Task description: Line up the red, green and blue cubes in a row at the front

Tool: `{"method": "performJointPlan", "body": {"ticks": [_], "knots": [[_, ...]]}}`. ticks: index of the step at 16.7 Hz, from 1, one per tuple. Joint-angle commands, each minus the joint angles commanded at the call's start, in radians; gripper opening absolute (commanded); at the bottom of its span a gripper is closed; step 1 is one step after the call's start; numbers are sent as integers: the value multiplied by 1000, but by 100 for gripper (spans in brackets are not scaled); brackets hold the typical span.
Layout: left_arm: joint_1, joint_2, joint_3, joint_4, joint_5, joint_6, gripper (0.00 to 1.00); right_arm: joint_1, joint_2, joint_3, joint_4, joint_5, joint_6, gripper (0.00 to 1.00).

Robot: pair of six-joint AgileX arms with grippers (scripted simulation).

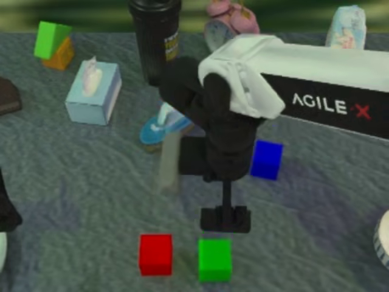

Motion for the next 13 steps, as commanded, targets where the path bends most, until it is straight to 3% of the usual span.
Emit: {"method": "performJointPlan", "body": {"ticks": [4, 6, 13], "knots": [[0, 0, 0, 0, 0, 0, 100, -217, 127, 187, -56, 2, -86, 100], [0, 0, 0, 0, 0, 0, 100, -281, 171, 249, -74, 3, -118, 100], [0, 0, 0, 0, 0, 0, 100, -300, 189, 253, -61, 4, -129, 100]]}}
